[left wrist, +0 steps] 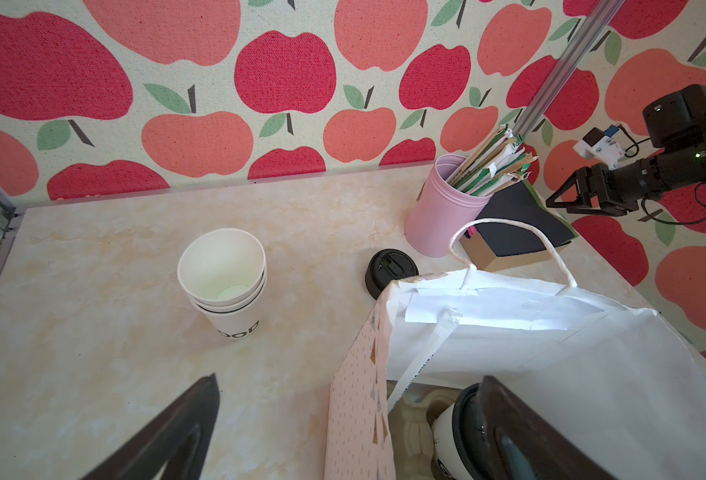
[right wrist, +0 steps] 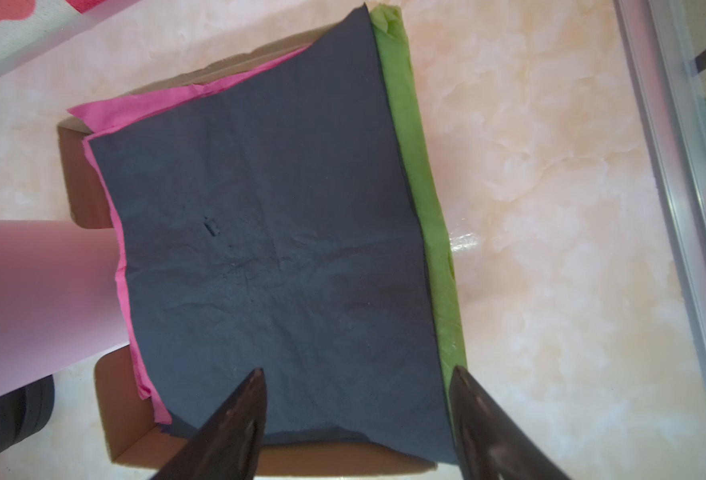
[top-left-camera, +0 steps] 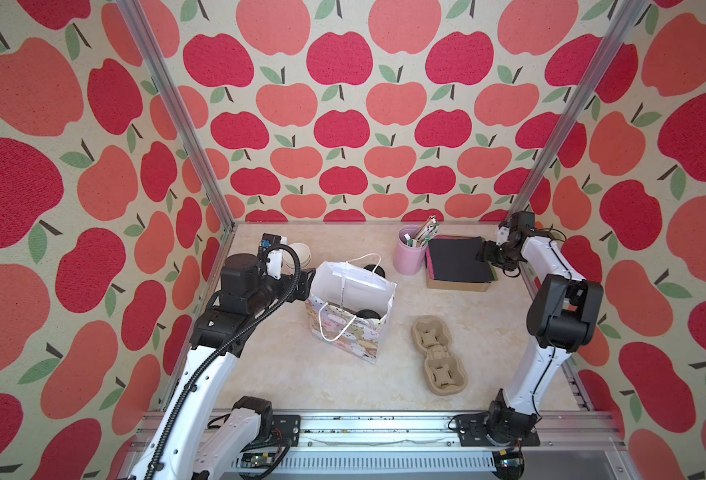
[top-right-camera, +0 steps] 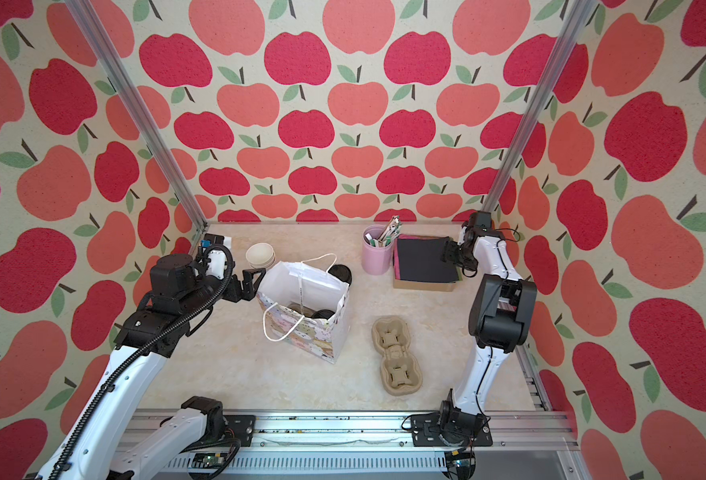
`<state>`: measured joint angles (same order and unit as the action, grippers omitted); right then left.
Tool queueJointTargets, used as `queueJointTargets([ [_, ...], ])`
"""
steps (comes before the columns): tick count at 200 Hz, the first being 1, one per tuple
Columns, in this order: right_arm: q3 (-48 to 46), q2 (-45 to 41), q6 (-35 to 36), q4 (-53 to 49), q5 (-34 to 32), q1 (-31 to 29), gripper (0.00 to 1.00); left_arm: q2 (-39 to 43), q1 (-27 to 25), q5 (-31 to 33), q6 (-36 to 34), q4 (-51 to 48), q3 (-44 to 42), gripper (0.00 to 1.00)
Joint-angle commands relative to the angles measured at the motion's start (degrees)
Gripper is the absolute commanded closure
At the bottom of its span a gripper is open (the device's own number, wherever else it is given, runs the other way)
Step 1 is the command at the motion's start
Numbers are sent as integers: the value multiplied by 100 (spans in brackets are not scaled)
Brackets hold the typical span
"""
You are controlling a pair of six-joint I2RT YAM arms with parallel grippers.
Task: Pack the takeout coffee
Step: 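Move the right gripper to the black napkin stack and grip its edge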
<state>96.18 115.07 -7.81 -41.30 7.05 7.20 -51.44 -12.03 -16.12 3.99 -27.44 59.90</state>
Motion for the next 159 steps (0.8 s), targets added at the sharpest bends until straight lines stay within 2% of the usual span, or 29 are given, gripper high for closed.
queueJointTargets([
  [1,350,266,260,-488,-129,23,31,-33,34,-141,-8,65,-29,1],
  [79,448,533,430,-609,-392,38,40,-72,60,-199,-3,83,-39,1],
  [159,531,626,351,-703,-144,43,70,-106,69,-234,-7,101,-13,1],
])
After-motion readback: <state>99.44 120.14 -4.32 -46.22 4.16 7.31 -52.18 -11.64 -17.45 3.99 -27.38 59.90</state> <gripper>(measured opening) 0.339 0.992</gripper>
